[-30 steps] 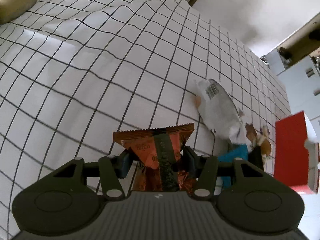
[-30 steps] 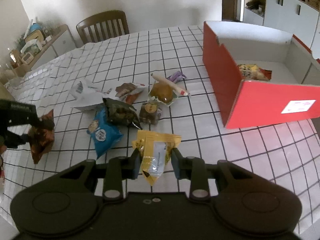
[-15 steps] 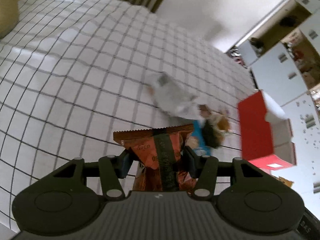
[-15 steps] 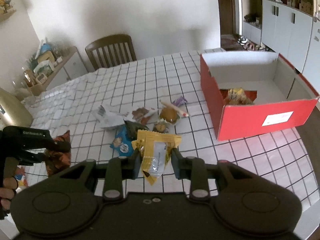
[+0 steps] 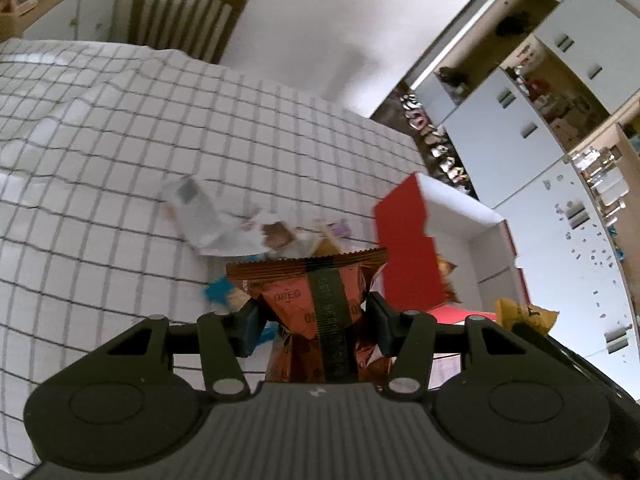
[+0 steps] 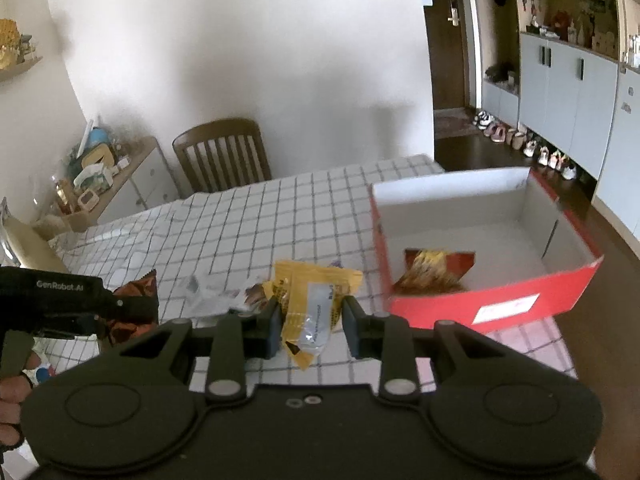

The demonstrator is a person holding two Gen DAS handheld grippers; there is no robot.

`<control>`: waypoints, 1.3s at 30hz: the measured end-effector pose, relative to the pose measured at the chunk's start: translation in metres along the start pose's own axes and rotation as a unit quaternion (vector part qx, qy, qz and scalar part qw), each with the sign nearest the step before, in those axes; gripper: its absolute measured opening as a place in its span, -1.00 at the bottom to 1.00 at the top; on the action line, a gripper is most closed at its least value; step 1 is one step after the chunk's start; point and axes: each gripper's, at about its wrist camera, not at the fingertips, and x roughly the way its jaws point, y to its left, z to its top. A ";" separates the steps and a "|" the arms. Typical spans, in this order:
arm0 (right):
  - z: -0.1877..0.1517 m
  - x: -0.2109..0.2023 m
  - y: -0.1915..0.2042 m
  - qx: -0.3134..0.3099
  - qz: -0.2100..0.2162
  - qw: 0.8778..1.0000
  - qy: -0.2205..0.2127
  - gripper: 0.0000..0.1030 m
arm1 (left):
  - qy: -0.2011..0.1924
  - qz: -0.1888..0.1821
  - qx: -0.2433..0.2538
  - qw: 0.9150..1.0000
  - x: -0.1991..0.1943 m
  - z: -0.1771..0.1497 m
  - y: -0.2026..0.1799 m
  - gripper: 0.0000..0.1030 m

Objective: Organize snacks
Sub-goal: 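Carry the brown bag and yellow packet over the red box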

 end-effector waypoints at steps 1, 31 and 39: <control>0.003 -0.001 -0.006 0.000 -0.001 1.000 -0.003 -0.41 | 0.000 -0.003 0.004 1.000 0.003 0.002 -0.008 0.03; 0.067 0.044 -0.184 0.010 -0.019 1.000 0.000 -0.42 | 0.003 0.014 0.089 0.996 0.125 0.039 -0.220 0.04; 0.056 0.077 -0.219 0.012 -0.037 0.998 0.041 -0.41 | 0.032 0.044 0.104 0.993 0.181 0.039 -0.245 0.04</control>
